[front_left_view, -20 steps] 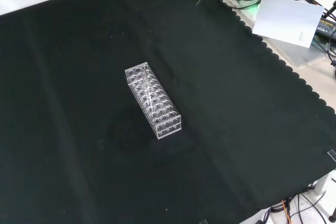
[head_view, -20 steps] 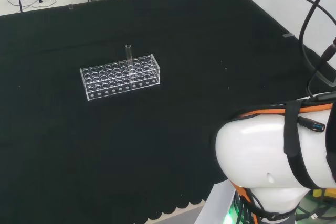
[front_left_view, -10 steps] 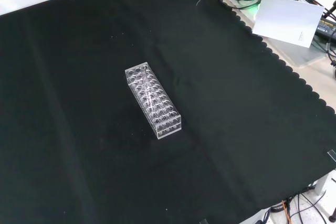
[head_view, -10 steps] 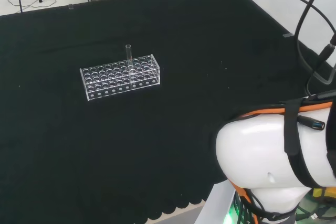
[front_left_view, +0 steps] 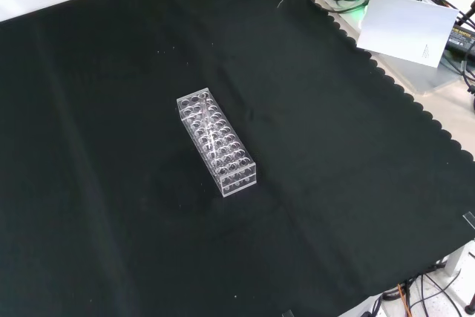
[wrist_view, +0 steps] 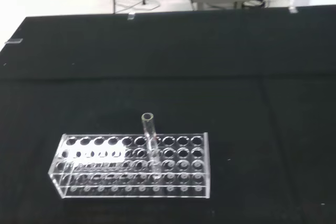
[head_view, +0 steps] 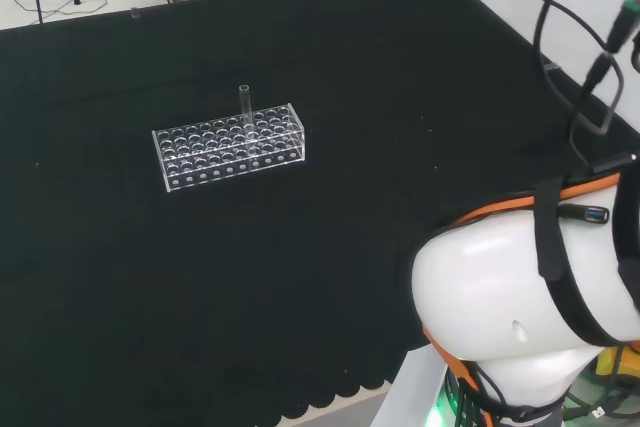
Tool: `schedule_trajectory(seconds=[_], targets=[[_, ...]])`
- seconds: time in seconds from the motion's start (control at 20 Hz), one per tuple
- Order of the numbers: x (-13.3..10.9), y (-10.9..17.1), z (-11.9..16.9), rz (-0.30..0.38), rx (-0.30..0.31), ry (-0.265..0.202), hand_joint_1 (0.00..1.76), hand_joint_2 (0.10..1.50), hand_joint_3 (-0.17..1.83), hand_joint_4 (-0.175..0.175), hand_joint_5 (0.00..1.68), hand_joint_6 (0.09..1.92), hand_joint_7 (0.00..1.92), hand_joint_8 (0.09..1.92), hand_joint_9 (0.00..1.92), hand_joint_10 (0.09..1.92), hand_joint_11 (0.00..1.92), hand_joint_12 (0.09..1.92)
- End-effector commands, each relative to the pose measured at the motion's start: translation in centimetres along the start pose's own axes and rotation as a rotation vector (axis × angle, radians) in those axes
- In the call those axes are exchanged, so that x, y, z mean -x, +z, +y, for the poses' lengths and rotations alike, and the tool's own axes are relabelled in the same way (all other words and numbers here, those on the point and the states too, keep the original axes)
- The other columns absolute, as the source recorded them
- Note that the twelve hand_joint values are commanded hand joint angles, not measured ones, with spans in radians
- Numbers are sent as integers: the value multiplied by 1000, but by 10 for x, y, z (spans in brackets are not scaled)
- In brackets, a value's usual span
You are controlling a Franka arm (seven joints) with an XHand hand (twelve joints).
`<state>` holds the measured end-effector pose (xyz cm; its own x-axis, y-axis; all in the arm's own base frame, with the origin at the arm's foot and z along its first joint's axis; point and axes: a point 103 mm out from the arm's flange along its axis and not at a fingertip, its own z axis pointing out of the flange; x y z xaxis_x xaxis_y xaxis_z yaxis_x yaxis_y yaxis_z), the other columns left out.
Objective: Pick up the test tube.
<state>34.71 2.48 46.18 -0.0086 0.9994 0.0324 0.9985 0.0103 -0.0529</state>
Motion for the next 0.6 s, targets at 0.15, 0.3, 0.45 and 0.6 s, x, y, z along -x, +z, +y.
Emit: schedule_trajectory(seconds=[0.15, 0.3, 0.45, 0.6], targets=[[-2, 25, 66, 44, -73, -155, 783, 712, 624, -111, 251, 87, 58, 884, 31, 969, 0, 1472], [3, 37, 83, 40, -113, -174, 788, 713, 629, -114, 270, 87, 88, 902, 59, 985, 0, 1503], [9, 50, 97, 36, -155, -191, 791, 713, 631, -116, 275, 87, 103, 910, 75, 991, 0, 1512], [11, 65, 110, 28, -187, -208, 793, 711, 634, -121, 287, 87, 141, 925, 108, 997, 0, 1526]])
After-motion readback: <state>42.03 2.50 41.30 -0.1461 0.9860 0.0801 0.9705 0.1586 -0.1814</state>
